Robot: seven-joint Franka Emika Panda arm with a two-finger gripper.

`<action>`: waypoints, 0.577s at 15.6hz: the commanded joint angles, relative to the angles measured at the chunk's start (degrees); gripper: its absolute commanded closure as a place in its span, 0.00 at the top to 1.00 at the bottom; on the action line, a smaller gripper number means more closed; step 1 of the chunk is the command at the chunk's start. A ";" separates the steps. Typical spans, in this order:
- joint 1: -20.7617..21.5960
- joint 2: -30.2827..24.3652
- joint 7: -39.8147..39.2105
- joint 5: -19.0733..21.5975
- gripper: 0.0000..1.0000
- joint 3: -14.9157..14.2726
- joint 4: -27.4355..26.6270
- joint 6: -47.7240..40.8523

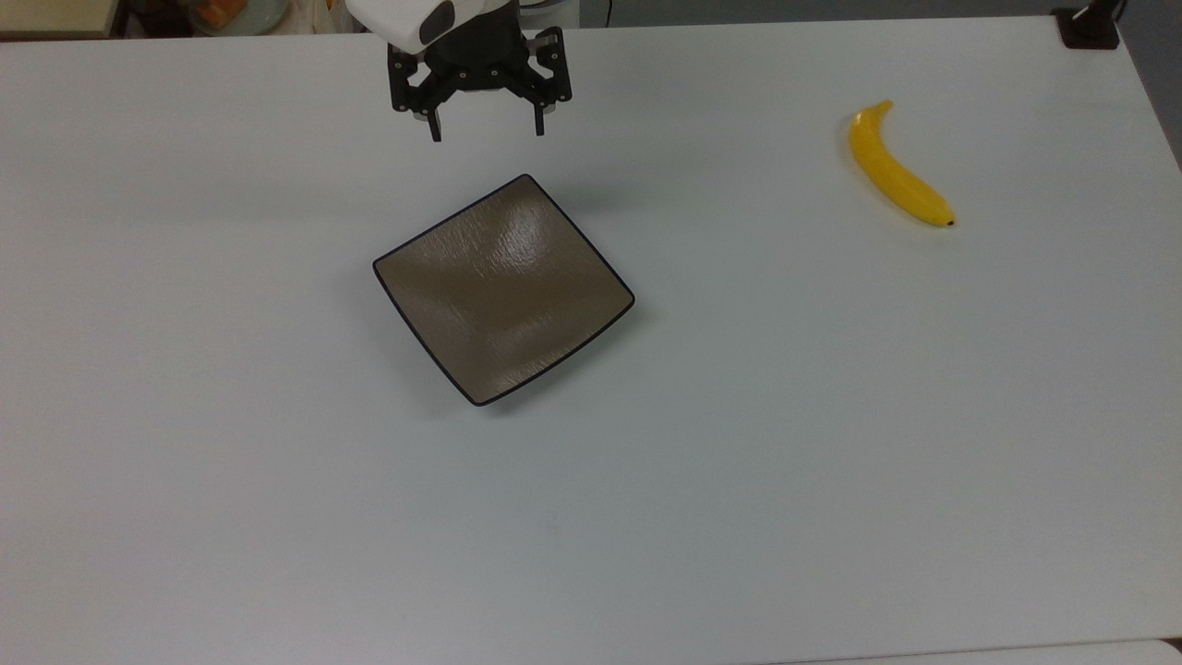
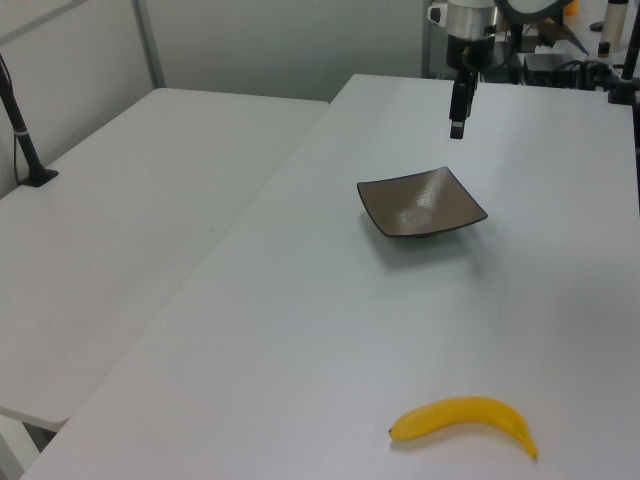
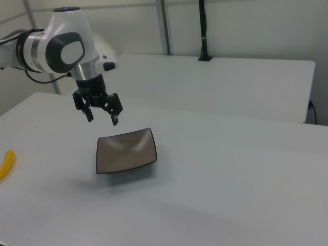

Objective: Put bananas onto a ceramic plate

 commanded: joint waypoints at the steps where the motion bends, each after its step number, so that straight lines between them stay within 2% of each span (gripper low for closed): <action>1: 0.01 -1.97 -1.03 -1.11 1.00 0.24 -2.81 1.22; 9: 0.01 -1.88 -0.94 -1.12 1.00 0.24 -2.82 0.96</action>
